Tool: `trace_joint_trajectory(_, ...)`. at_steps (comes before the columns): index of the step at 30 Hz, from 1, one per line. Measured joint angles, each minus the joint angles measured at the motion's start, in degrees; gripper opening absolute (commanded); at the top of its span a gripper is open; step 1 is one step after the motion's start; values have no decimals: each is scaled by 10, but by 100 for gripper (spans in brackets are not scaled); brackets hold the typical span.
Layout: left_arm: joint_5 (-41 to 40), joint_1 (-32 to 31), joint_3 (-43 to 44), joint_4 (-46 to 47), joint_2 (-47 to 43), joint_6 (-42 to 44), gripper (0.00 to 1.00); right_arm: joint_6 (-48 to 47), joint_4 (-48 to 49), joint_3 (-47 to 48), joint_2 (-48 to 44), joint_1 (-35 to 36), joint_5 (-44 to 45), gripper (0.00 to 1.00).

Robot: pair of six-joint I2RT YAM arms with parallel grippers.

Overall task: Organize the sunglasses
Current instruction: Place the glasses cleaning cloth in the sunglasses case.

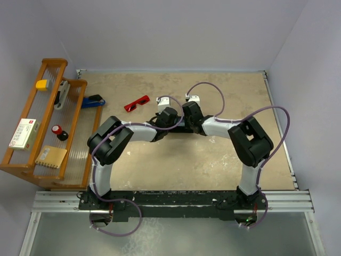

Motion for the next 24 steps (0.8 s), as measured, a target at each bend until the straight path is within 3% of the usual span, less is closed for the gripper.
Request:
trace_joint_trajectory(9, 6, 0, 6, -19, -4, 5, 0, -12, 0, -5, -21, -1, -71, 0)
trace_joint_trajectory(24, 16, 0, 6, -35, -10, 15, 0, -23, 14, -5, -14, -1, -65, 0)
